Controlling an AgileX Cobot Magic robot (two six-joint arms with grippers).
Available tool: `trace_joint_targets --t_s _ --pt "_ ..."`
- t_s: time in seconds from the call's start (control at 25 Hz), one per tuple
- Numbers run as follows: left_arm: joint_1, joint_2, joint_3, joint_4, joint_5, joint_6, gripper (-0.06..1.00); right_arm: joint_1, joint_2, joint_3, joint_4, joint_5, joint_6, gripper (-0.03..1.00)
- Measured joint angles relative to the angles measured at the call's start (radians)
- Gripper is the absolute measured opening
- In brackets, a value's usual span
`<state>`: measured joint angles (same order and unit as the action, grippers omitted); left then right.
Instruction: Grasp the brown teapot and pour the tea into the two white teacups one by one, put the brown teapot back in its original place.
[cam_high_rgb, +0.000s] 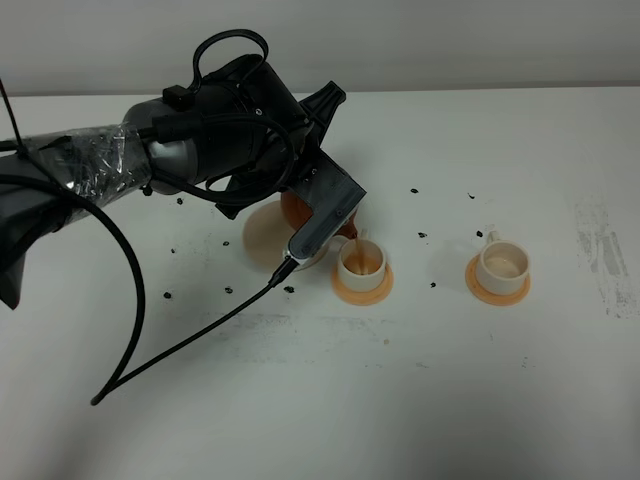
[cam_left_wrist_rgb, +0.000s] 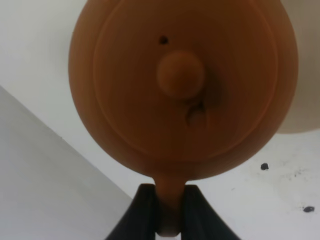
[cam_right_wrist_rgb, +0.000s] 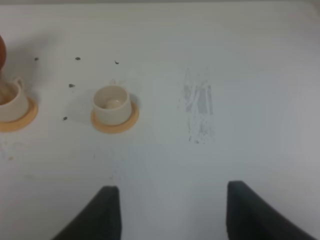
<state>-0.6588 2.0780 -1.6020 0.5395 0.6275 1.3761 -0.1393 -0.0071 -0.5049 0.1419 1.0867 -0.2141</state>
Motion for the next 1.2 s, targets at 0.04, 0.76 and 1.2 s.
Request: trace_joint_targets --t_s 0.04,0.76,1.2 --pt "-0.003 0.0 0.0 0.008 0.001 0.0 0.12 0.0 0.0 0.0 0.0 0.0 0.0 0.49" --pt "-0.011 0.012 0.0 0.05 0.001 0.0 0.12 0.0 0.0 0.0 0.0 0.0 0.001 0.49" --pt "-0.02 0.02 0.001 0.061 -0.001 0.019 0.12 0.0 0.0 0.0 0.0 0.0 0.001 0.49"
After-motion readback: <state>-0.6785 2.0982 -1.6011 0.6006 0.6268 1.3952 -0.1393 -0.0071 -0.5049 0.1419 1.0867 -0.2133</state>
